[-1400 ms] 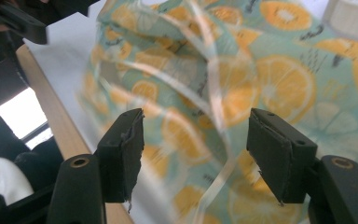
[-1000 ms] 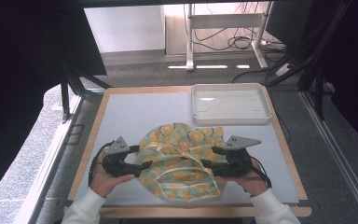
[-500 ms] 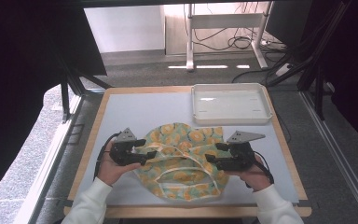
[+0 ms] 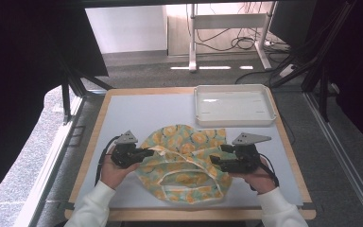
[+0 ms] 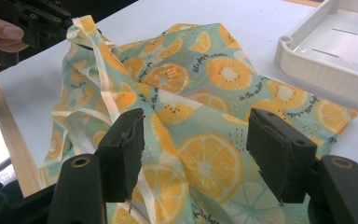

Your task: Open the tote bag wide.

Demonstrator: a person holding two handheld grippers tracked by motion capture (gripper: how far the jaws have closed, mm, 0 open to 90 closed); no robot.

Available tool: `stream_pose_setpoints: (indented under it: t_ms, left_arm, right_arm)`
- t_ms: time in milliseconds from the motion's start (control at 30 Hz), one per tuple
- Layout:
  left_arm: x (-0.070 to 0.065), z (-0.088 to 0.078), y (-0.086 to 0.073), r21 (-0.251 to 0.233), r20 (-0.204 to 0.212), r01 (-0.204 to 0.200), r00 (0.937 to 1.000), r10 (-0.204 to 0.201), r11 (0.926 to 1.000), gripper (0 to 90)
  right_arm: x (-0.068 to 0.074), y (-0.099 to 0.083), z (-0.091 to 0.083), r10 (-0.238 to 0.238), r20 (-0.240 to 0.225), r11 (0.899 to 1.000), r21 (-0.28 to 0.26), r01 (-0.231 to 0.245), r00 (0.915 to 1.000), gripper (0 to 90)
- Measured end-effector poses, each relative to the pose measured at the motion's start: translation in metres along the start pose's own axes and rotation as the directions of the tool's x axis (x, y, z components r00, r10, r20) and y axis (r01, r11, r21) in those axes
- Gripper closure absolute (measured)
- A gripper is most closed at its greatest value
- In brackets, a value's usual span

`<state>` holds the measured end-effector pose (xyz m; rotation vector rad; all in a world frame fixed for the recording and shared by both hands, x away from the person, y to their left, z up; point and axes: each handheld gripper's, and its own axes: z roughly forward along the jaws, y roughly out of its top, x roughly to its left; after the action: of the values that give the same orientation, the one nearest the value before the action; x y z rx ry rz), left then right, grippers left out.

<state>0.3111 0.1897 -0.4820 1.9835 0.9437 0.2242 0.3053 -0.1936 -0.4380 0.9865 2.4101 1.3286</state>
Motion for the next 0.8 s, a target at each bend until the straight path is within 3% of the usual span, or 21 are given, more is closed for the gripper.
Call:
stream_pose_setpoints:
  t_ms: [367, 633, 733, 800]
  left_arm:
    - [0.003, -0.003, 0.001, -0.019, -0.008, 0.024, 0.9997, -0.024, 0.9995, 90.0]
    - [0.004, -0.002, 0.0, -0.02, -0.005, 0.041, 0.9991, -0.041, 0.9989, 90.0]
    - [0.004, -0.001, 0.0, -0.021, 0.002, 0.049, 0.9988, -0.049, 0.9986, 90.0]
    - [0.004, -0.001, 0.0, -0.02, 0.0, 0.048, 0.9989, -0.048, 0.9987, 90.0]
  right_arm:
    - [-0.001, -0.01, -0.006, 0.022, 0.017, 1.0, 0.011, -0.022, 0.9996, 37.1]
    - [0.005, -0.02, -0.008, -0.001, 0.005, 0.999, 0.053, 0.001, 1.0, 35.4]
    - [0.007, -0.025, -0.003, 0.01, 0.007, 0.998, 0.068, -0.011, 0.9999, 34.2]
    - [0.012, -0.025, 0.005, -0.01, 0.016, 0.996, 0.093, 0.008, 0.9998, 32.2]
